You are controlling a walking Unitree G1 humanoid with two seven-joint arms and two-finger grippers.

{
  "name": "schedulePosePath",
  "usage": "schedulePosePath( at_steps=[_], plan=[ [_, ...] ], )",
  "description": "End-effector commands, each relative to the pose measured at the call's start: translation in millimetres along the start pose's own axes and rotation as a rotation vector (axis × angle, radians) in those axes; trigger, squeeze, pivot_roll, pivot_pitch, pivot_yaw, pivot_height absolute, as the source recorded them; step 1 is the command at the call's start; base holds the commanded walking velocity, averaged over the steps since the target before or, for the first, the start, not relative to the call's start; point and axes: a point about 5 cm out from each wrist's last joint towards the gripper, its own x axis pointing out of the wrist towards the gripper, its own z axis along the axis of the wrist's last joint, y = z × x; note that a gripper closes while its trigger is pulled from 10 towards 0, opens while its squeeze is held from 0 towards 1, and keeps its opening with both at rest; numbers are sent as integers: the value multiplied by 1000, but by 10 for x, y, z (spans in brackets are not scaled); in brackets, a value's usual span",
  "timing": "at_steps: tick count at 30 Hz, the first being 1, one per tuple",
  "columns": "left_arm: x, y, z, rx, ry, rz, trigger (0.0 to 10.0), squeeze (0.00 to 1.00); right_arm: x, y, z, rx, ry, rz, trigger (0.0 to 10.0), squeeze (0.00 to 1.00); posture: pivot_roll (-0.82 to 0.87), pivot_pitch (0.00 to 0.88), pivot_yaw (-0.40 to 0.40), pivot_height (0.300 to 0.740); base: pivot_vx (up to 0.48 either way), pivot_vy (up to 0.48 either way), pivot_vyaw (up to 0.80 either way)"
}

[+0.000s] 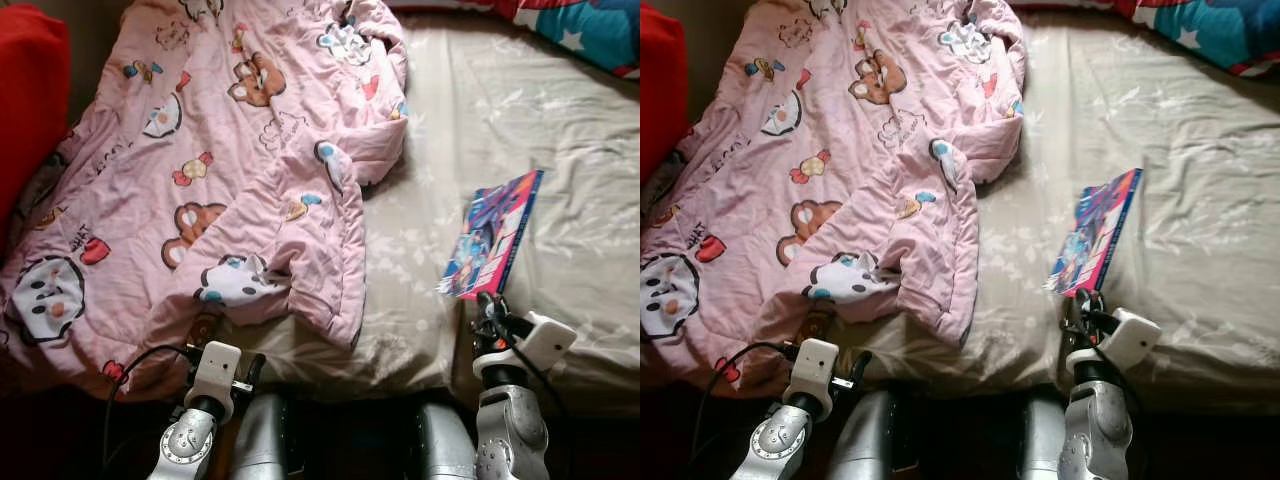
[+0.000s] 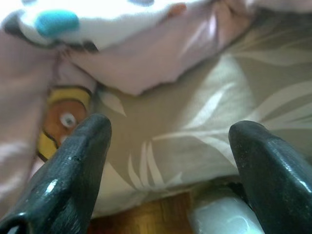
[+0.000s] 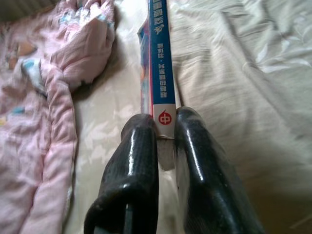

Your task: Clean up the room

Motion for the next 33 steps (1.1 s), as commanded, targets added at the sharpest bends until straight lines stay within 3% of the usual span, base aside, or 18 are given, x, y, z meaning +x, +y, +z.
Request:
schedulePosePath(
  at_steps=[1,4,9,27,33],
  plan=[
    [-81,75,-174,-43,70,55,10000,0,-5,22,53,-49,-10,12,10000,0,-73,168,89,628,0,0,0],
    [-72,97,-223,-74,105,82,10000,0,40,26,125,-112,-6,36,10000,0,-87,173,85,628,0,0,0],
    [-80,89,-274,-84,134,91,10000,0,50,24,155,-140,4,44,10000,0,-90,180,79,633,0,0,0],
    [-242,80,-589,-125,306,119,10000,0,100,46,161,-143,26,4,10000,0,-94,174,66,738,0,0,0],
    [-254,65,-627,-130,341,129,10000,0,107,12,159,-152,35,-1,10000,0,-103,157,47,740,0,0,0]
  ],
)
